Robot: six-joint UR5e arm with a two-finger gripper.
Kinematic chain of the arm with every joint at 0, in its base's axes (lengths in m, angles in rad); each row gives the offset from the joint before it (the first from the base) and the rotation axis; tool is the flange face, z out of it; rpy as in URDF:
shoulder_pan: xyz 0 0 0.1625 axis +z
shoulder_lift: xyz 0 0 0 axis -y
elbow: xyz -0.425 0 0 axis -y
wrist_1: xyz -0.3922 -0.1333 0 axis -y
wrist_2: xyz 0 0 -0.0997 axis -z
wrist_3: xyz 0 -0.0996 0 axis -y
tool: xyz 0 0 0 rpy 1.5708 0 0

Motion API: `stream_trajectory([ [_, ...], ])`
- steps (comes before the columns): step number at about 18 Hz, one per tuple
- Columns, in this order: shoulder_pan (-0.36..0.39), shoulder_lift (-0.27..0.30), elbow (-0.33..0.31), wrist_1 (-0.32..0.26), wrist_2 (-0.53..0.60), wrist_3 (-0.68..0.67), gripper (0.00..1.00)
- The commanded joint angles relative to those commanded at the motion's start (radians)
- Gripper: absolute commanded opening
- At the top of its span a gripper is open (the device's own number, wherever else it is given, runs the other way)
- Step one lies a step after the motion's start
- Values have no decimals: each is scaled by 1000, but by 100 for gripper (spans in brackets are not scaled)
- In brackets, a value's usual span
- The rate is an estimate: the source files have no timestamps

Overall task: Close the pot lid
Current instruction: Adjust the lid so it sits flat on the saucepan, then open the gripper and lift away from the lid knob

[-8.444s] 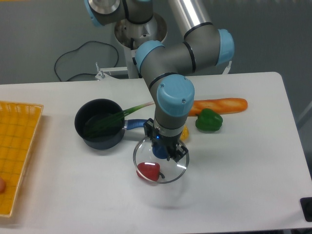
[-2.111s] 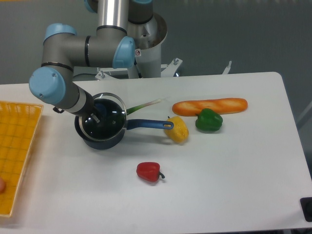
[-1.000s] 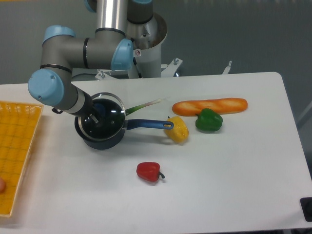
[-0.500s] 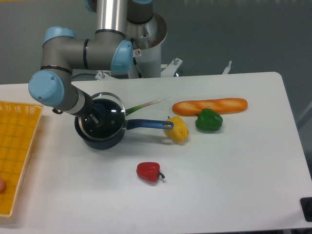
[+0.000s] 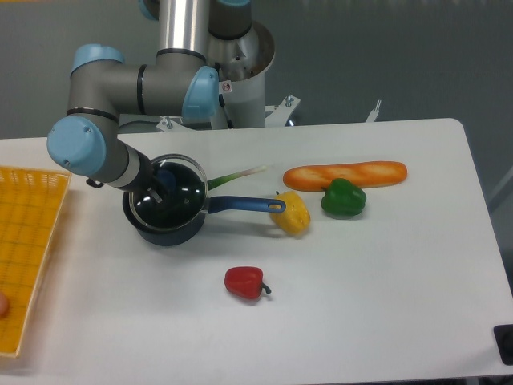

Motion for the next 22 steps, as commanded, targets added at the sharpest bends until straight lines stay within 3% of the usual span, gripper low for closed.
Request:
stream_trajectory([
  [2,0,2,8,-2,0,5,79],
  [7,12,11,34,-6,-2,11,80],
  [8,21,11,49,-8,-2,12,85],
  [9,40,14,60,-8,-2,18,100],
  [12,101,40,64,-3,-5,78,100],
  [22,359,90,121,-5,-34,474,100],
])
